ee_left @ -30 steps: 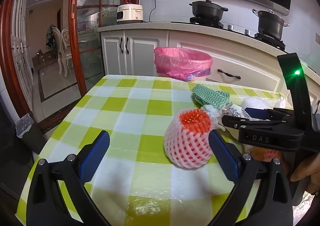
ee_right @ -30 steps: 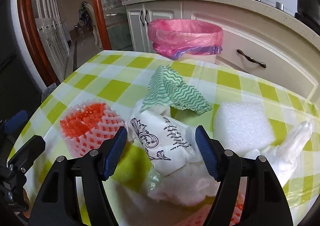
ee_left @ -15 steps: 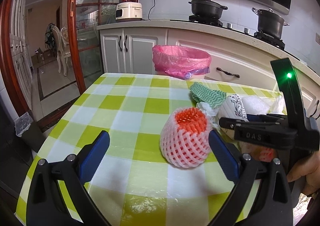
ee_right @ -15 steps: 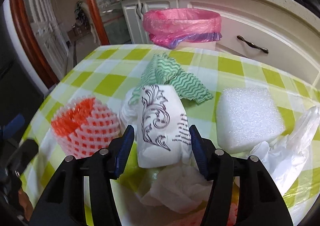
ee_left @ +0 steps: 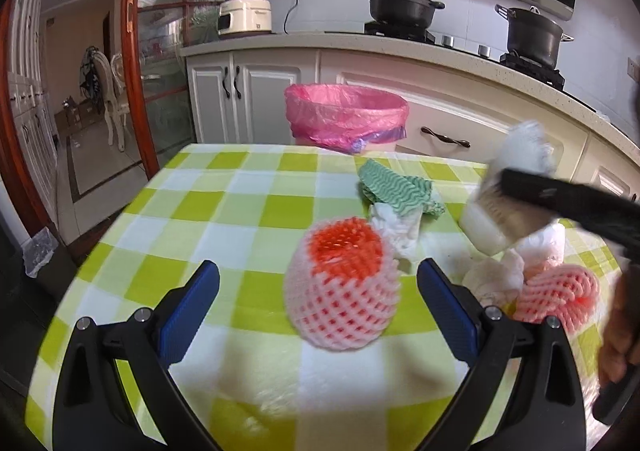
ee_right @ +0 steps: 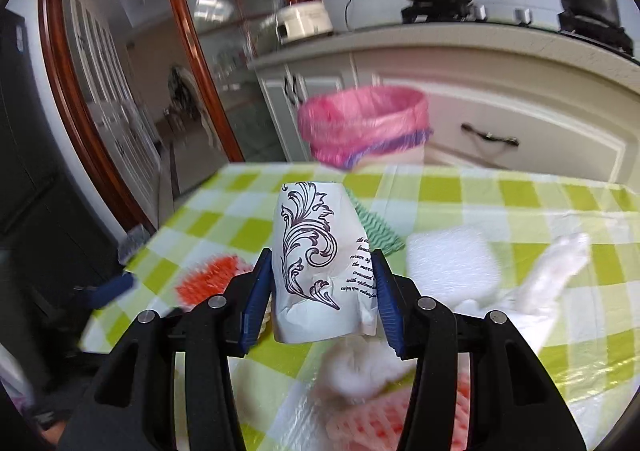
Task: Collect trash
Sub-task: 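Grasp the white patterned paper cup with the right tool while the left tool grasps a pink foam net, then carry the cup and foam net over the pink bin and open both tools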
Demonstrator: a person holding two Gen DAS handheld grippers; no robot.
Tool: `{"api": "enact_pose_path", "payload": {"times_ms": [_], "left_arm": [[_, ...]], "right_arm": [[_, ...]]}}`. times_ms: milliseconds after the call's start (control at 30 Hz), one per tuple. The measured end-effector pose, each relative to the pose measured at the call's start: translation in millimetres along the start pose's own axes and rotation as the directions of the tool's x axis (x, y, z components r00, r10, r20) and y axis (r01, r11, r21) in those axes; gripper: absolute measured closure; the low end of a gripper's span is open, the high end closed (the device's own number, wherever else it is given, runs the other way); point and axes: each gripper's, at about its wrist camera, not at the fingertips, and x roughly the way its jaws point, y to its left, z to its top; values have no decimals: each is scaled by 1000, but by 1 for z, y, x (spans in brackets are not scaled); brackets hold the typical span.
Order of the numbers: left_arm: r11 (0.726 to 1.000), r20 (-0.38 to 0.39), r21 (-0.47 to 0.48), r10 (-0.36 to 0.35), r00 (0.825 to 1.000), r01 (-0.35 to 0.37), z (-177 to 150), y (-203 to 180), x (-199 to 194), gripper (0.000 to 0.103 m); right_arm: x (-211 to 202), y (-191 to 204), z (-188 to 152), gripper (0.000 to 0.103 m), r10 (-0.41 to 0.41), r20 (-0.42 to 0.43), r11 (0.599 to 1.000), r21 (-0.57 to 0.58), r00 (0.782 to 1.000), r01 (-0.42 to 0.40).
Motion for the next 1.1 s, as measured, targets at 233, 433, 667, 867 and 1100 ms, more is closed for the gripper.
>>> {"api": "enact_pose_path", "payload": {"times_ms": [233,433,667,867,1100], "left_arm": [[999,-62,49,26,998,-23,3,-21,39,23],[997,-48,69,20,999,-17,1,-27,34,67],[995,51,93,20,999,-25,8,-31,-8,70],[994,99,108,14,995,-25,15,-31,-37,70],[996,162,94,-13,987,-3,25,-31,-68,70]], "right_arm": [[-42,-16,-6,56,-22,61,1000,-1,998,22],[-56,-27,-12,56,-32,76,999,16,997,31],[-64,-26,-18,56,-16,93,999,34,996,13],[-70,-13,-16,56,8,115,1000,18,993,-10],[-78,-5,-13,56,3,134,1000,8,991,-4]]}}
